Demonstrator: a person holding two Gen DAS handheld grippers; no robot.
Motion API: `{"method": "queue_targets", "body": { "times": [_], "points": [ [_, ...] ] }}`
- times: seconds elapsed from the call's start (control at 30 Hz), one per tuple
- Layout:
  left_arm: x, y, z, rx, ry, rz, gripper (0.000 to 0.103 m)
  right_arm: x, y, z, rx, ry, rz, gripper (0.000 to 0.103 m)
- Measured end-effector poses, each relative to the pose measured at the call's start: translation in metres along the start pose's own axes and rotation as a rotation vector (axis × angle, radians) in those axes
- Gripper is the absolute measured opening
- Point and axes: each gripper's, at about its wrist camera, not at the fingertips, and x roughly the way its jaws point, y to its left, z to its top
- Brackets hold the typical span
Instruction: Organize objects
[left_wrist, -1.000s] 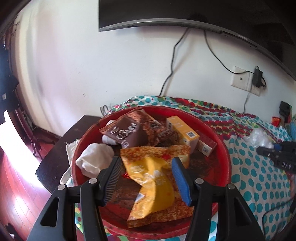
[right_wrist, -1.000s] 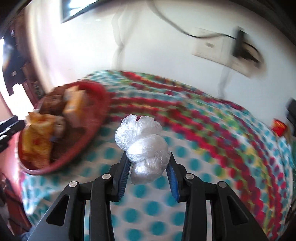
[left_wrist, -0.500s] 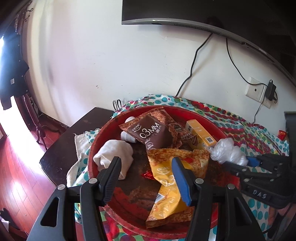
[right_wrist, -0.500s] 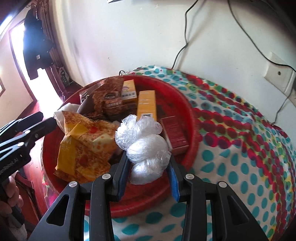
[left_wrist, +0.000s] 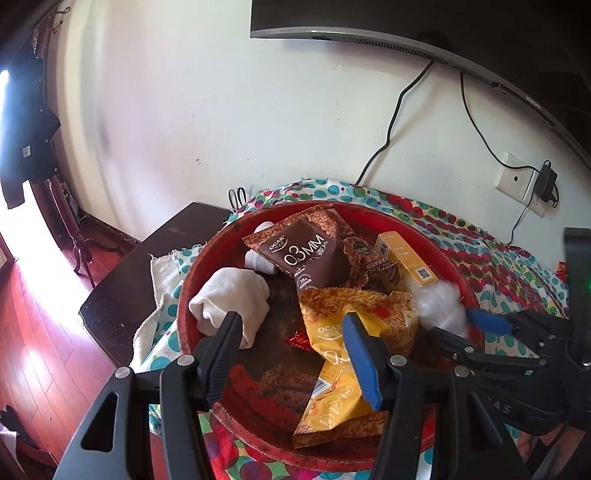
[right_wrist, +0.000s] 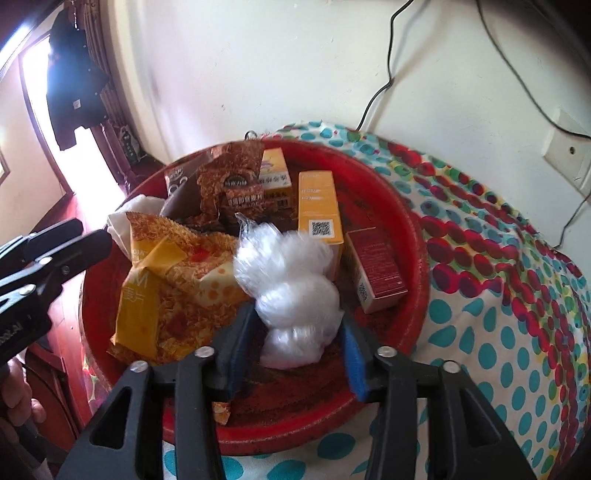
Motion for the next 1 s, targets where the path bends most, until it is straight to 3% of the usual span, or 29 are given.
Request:
{"method": "queue_targets", "body": {
  "times": [0.03,0.27,0.6,1.0],
  "points": [
    [0.000,0.000,0.000,0.000,0.002,0.002,0.058,-0.003,0.001,0.000,-0.002,-0.006,0.001,0.071],
    [-0.001,-0.005,0.000,0.013,0.022,0.027,0.058,-0.034,0.011,-0.010,-0.028,-0.031,-0.040,0.086],
    [0.002,-0.019,-0.005,0.028,0.059,-0.018,0.058,-0.053,0.032,-0.036,-0.064,0.017,-0.037,0.090],
    [-0.009,-0.023,-0.005,0.038,0.008,-0.070,0.058,-0.048,0.034,-0.039,-0.031,0.051,-0.032,0.092]
  ]
}}
